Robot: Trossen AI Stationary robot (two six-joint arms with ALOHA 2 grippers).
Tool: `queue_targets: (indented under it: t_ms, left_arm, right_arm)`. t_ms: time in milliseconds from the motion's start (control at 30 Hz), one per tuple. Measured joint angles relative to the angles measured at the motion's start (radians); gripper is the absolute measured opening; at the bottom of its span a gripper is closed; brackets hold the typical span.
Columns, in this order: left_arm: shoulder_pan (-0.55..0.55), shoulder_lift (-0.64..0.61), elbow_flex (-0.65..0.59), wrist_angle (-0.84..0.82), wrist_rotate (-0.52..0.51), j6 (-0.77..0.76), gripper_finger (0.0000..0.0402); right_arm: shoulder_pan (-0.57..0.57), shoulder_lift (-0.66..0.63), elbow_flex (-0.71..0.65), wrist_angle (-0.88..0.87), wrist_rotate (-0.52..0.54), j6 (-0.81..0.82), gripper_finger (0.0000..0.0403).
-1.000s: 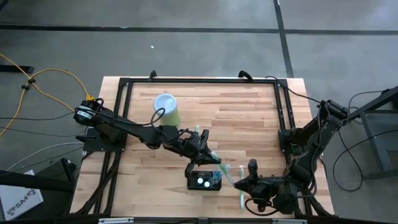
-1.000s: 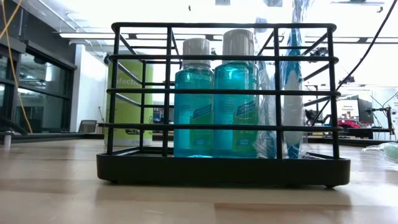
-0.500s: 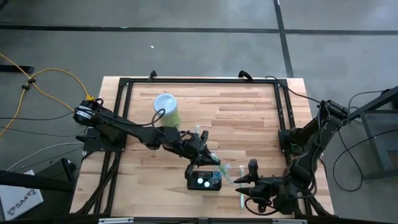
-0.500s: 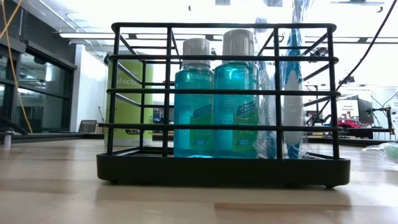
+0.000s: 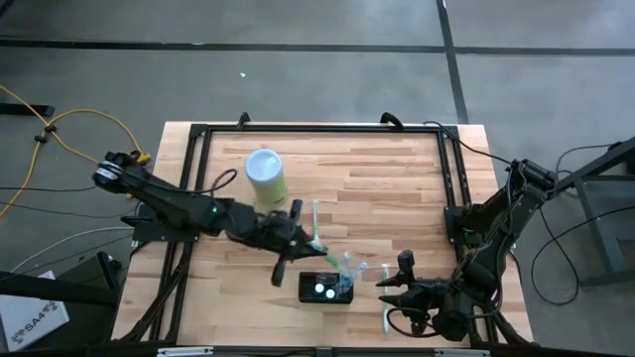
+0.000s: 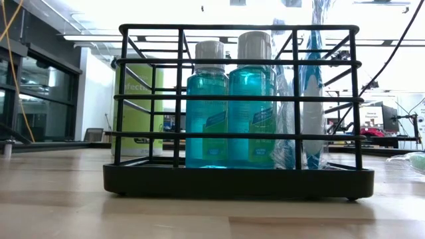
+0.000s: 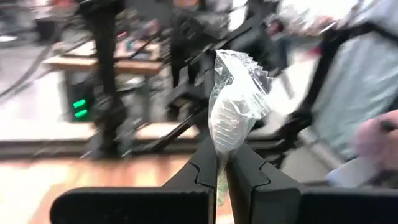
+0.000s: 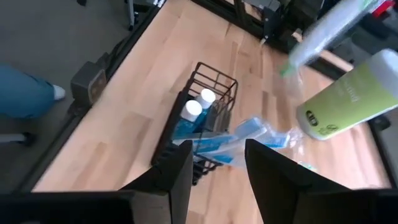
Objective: Pick & Place toothbrushing station
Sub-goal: Put the top right green toothbrush into the mesh organizer
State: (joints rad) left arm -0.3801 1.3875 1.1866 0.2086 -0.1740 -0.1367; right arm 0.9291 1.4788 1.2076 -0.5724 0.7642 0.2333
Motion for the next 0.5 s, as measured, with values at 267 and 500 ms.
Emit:
queue_targets:
  t_ms: [267, 500]
  left_arm:
    - [-0.134, -0.019, 0.000, -0.178, -0.334, -0.021, 0.0005]
    - [-0.257, -0.016, 0.000, -0.272, -0.620, -0.137, 0.0005]
  right_arm:
    - [0.000, 0.000, 0.000, -0.002, -0.042, 0.096, 0.0138]
    - [0.000, 0.000, 0.000, -0.005, -0.042, 0.144, 0.0138]
